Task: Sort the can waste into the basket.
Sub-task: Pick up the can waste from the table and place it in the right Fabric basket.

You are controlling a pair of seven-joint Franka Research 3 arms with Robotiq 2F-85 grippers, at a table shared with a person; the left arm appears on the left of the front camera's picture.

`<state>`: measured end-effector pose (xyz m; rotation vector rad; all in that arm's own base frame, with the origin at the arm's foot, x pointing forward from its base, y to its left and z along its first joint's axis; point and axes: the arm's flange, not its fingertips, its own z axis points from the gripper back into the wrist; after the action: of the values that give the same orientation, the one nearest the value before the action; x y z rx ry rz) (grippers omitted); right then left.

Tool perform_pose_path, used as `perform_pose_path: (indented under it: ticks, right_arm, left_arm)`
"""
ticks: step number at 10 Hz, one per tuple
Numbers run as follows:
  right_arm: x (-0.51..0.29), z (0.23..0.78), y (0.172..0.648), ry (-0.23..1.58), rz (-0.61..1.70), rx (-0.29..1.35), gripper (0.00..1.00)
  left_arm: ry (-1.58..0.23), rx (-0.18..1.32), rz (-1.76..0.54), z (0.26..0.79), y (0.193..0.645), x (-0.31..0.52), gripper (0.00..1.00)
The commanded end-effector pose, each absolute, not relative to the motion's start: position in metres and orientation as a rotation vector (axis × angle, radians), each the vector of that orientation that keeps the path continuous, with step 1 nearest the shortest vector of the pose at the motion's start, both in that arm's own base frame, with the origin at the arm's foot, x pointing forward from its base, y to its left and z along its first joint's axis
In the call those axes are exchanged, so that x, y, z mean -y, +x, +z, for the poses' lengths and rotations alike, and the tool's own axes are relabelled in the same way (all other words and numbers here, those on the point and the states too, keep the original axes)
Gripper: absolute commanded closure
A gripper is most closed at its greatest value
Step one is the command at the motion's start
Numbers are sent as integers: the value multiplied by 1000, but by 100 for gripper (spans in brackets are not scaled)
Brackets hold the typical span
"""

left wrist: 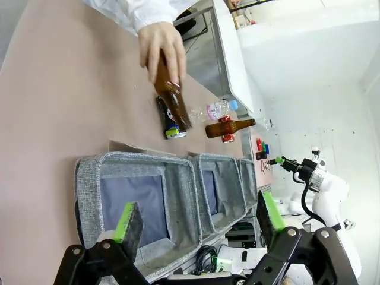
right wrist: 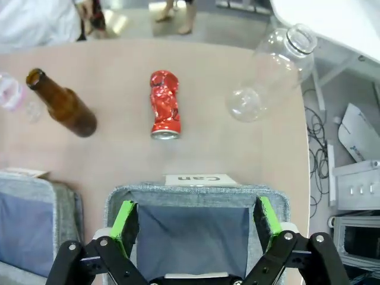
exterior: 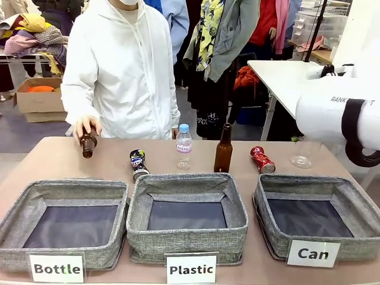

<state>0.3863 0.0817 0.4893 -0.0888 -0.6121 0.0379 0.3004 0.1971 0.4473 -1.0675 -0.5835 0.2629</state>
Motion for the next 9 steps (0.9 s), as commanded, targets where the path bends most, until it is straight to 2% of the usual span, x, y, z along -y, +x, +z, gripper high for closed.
perform_pose_path:
  ticks: [1,3,6,9]
  right_arm:
    - [-78,491,388,-18,43,615,0]
    - [-81,487,400,-97,58,557,0]
    - [-84,472,479,-92,134,358,0]
    - [-94,438,545,-62,114,264,0]
  left_arm:
    - [-1078,603,241,447,300,-199,0]
    - [-1078,603,241,447,300,-199,0]
    - [-1067,584,263,447,300,-197,0]
    - [-1053,558,297,457,298,-205,0]
